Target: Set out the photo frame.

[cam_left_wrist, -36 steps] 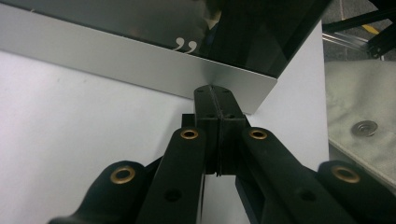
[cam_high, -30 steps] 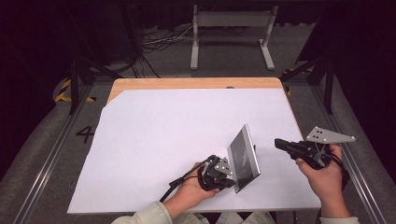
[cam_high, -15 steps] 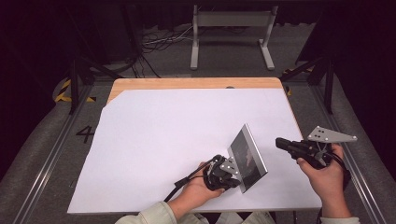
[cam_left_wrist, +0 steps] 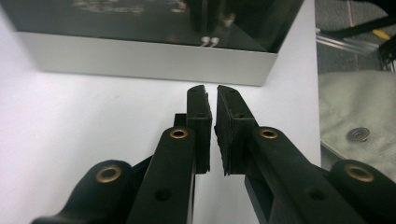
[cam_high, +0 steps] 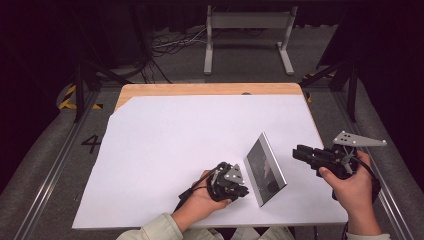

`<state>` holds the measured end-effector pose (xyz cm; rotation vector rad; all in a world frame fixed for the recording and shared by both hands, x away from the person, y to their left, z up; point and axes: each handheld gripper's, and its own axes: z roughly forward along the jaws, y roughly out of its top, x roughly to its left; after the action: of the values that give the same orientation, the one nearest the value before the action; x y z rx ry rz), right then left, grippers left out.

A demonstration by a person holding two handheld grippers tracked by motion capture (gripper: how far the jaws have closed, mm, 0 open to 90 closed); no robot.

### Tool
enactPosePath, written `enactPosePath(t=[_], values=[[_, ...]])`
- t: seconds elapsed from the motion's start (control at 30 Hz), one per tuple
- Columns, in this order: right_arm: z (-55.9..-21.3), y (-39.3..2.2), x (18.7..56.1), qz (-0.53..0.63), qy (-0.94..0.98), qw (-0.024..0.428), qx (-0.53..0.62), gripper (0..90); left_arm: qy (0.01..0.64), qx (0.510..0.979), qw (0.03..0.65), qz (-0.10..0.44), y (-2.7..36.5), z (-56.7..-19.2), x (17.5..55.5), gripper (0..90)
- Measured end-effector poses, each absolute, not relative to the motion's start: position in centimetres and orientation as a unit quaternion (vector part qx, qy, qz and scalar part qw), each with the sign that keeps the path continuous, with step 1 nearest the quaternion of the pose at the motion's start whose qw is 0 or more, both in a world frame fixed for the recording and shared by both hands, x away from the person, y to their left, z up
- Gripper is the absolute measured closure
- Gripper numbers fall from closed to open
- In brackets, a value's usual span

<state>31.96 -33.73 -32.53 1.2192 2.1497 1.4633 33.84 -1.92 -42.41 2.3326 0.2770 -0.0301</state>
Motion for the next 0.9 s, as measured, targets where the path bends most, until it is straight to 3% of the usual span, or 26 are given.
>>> enactPosePath(t=[0.53, 0.9], values=[[-29.9, -30.8, 32.6, 0.475, 0.749, 0.092, 0.453, 63.3, 0.194, 0.881, 0.431, -0.002, 4.0, -40.4, 37.1, 79.4], [-29.2, -29.3, 32.7, 0.450, 0.754, 0.066, 0.474, 62.1, 0.218, 0.874, 0.434, 0.025, 6.3, -39.6, 37.9, 78.2]])
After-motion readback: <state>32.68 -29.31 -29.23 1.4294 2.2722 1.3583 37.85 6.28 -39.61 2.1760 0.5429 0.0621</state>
